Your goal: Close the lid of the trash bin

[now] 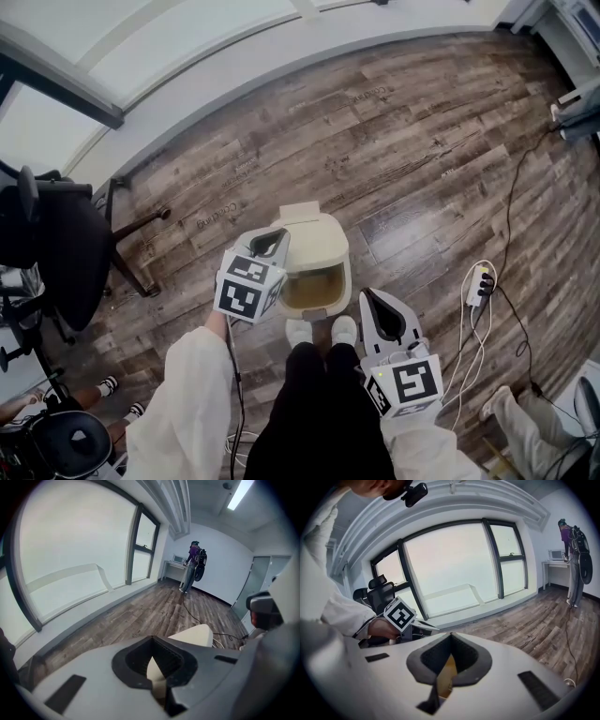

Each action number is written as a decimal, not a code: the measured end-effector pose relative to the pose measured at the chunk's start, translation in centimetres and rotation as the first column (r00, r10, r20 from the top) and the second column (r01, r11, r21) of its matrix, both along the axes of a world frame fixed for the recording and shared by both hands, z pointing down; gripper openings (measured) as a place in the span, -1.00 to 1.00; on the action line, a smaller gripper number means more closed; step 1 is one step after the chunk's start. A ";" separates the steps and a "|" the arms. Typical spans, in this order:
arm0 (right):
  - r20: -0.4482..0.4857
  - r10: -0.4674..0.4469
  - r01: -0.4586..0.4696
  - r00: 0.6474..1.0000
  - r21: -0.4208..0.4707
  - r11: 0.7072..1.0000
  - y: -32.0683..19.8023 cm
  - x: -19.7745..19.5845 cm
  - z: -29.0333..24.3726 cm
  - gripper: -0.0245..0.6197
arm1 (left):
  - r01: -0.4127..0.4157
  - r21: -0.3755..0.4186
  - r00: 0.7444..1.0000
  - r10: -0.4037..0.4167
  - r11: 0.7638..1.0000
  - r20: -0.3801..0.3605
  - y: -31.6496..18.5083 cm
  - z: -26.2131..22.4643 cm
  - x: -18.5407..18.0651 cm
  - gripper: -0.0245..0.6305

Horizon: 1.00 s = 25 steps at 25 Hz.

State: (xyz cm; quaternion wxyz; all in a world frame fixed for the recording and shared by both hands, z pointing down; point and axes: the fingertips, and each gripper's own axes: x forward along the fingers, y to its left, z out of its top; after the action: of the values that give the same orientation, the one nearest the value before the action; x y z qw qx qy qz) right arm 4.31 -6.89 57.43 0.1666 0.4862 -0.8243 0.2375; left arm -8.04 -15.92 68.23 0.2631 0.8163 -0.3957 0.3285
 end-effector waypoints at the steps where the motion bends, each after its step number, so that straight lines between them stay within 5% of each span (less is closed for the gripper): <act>1: 0.001 0.000 0.000 1.000 -0.001 1.000 0.1 0.1 0.0 -0.85 | 0.000 -0.006 1.000 0.000 1.000 0.000 0.5 0.2 0.1 -0.91; 25: 0.015 0.012 -0.012 1.000 -0.021 1.000 -0.7 1.3 1.4 -0.85 | 0.096 -0.226 0.994 -0.104 0.969 -0.020 11.7 6.9 0.8 -0.91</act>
State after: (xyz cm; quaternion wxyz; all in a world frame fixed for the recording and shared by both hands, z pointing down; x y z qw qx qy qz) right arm 5.66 -7.63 58.80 0.1640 0.4876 -0.8201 0.2506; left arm -7.25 -4.20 75.16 0.3760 0.7654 -0.3924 0.3445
